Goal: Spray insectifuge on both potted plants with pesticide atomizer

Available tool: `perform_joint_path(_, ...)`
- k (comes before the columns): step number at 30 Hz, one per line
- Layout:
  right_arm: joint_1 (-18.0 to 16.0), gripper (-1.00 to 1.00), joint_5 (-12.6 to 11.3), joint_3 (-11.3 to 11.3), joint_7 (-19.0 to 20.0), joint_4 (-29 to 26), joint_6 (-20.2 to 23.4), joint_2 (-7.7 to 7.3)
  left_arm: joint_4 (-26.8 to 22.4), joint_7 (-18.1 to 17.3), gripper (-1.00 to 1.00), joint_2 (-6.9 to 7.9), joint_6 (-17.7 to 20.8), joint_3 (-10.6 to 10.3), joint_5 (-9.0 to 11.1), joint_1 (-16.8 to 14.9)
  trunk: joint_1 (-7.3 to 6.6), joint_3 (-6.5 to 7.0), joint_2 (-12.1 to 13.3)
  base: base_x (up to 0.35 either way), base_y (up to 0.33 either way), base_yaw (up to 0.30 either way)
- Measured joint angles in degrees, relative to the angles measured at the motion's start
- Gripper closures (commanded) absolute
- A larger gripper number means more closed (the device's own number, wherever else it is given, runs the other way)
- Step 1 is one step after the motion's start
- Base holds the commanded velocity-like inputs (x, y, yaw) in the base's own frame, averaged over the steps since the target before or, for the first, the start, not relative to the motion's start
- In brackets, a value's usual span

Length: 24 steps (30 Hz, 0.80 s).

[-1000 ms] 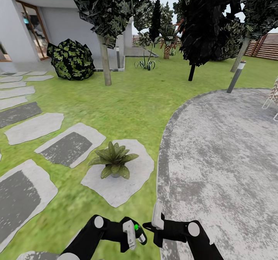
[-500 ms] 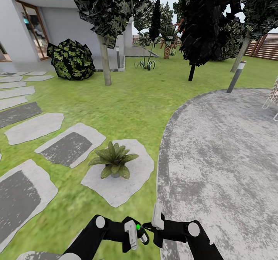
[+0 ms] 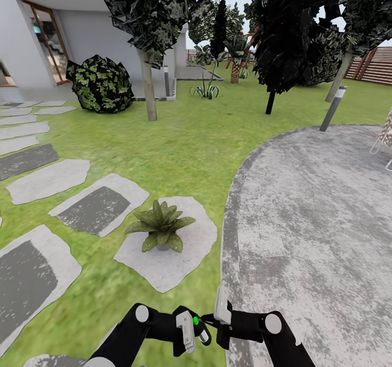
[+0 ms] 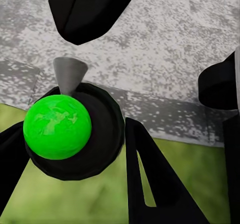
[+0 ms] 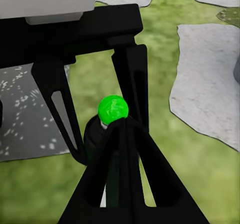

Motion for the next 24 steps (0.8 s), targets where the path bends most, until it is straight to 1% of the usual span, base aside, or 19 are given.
perform_joint_path(5, 0.0, 1.0, 0.0, 0.04, 0.0, -0.02, 0.0, 0.0, 0.0, -0.04, 1.0, 0.0, 0.02, 0.0, 0.03, 0.06, 0.0, 0.0, 0.0, 0.0, 0.0, 0.0)
perform_joint_path(6, 0.0, 1.0, 0.0, 0.05, 0.01, -0.01, -0.02, 0.0, 0.0, -0.03, 1.0, 0.0, -0.05, 0.0, 0.4, 0.06, 0.0, 0.0, 0.0, 0.0, 0.0, 0.0)
perform_joint_path(8, 0.0, 1.0, 0.0, 0.04, -0.01, 0.01, 0.0, 0.0, 0.0, -0.08, 1.0, 0.0, -0.22, -0.02, 2.1, 0.06, 0.0, 0.0, 0.0, 0.0, 0.0, 0.0)
perform_joint_path(10, 0.0, 1.0, 0.0, 0.04, 0.0, 0.01, 0.0, 0.0, 0.0, -0.26, 1.0, 0.0, -0.27, -0.06, 2.81, 0.06, 0.0, 0.0, 0.0, 0.0, 0.0, 0.0)
perform_joint_path(24, 0.0, 1.0, 0.0, 0.03, 0.03, -0.02, -0.02, 0.0, 0.0, -0.65, 1.0, 0.07, -0.18, -0.17, 3.07, 0.06, 0.0, 0.0, 0.0, 0.0, 0.0, 0.0)
